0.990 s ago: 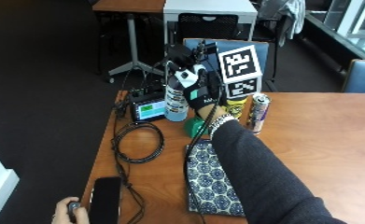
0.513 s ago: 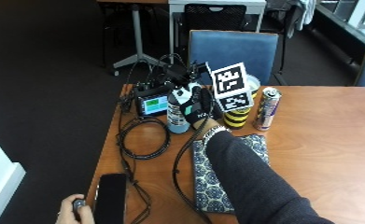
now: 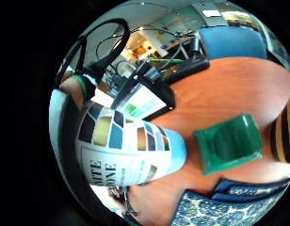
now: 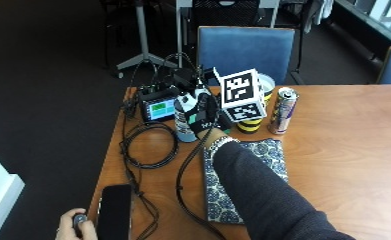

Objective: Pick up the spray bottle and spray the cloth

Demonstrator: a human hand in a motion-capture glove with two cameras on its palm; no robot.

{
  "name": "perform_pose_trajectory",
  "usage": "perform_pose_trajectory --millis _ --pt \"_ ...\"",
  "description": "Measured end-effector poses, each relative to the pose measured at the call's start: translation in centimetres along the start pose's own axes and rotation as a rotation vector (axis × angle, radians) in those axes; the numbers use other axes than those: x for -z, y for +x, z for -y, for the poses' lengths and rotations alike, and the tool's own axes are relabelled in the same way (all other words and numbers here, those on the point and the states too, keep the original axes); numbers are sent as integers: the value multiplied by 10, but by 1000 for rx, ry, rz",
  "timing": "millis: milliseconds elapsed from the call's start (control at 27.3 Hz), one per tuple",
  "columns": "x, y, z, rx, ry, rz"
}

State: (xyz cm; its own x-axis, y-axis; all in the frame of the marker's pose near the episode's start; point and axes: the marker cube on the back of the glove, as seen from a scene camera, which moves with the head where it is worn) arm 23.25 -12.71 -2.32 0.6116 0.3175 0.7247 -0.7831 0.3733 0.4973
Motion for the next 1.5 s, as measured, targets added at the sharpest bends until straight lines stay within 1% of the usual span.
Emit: perform_pose_trajectory --millis 293,623,953,1099,1319,1503 --pt "3 -3 2 -2 58 -25" --pt "15 -20 3 49 225 -51" --pt "22 -22 8 74 272 -59" --pt "17 -8 3 41 254 -50" --pt "5 21 -18 -73 126 -19" --pt "11 27 -28 -102 80 -43"
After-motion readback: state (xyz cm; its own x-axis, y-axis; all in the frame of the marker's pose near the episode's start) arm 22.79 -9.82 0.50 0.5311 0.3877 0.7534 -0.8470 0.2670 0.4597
